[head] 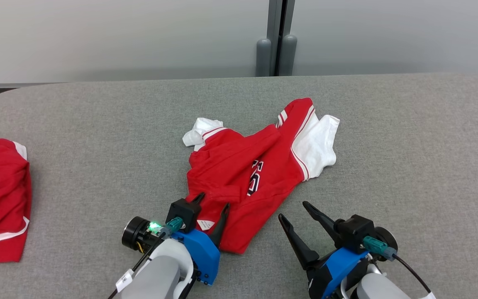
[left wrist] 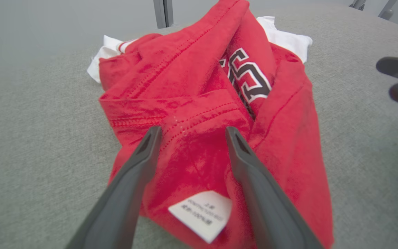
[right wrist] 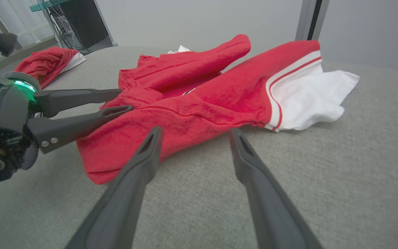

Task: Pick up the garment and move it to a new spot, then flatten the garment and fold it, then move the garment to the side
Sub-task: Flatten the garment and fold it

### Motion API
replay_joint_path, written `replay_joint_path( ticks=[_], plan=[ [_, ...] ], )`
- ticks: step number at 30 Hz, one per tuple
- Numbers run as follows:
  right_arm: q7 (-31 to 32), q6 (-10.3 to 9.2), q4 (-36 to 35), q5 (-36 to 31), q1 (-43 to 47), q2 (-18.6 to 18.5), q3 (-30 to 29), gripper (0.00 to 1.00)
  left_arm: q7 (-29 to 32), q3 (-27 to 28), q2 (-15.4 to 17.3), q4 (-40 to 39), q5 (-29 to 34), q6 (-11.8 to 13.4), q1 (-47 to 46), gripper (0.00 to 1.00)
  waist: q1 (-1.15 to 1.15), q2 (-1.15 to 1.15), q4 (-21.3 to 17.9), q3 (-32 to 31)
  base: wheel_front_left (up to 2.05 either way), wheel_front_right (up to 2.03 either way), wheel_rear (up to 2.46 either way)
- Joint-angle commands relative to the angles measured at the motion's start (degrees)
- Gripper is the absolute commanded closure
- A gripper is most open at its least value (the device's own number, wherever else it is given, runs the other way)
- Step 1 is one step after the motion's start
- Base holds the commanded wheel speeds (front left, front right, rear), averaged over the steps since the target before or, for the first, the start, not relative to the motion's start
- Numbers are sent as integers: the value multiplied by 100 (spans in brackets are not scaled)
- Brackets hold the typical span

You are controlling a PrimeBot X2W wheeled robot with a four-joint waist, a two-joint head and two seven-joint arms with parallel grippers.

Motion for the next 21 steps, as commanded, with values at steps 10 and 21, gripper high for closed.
replay_joint_path(
  ticks=[10, 21],
  plan=[
    [-32, 1, 49, 34, -28, 8, 33, 0, -26, 121, -3, -33, -14, 229, -199, 57, 0, 0, -151, 83, 0, 0, 0],
    [-31, 1, 72, -15, 74, 37, -196, 0, -26, 385, -3, -601, -86, 457, -69, 96, 0, 0, 97, 26, 0, 0, 0]
  ],
)
